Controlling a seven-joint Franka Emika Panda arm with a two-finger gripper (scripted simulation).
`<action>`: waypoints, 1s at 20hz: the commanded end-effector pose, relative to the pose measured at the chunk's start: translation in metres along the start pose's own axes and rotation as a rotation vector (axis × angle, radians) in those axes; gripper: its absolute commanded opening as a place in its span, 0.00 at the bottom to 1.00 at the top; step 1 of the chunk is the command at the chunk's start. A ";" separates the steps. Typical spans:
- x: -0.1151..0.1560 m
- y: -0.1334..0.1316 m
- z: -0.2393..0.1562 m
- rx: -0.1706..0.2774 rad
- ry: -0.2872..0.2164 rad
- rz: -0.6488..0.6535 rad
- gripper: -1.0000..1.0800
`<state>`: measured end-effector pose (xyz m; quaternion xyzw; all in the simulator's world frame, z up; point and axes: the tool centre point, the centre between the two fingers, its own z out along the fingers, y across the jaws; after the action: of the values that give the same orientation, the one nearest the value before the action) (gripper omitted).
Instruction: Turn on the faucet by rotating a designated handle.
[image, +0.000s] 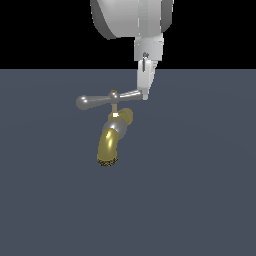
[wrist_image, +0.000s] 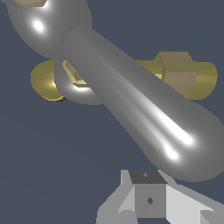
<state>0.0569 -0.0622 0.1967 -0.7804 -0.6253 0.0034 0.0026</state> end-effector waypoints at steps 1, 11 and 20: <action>0.016 0.007 0.000 -0.005 0.003 -0.016 0.00; 0.034 0.032 0.000 -0.007 0.003 -0.015 0.00; 0.025 0.048 0.000 -0.006 -0.007 0.011 0.00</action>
<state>0.1090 -0.0482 0.1965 -0.7836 -0.6213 0.0041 -0.0019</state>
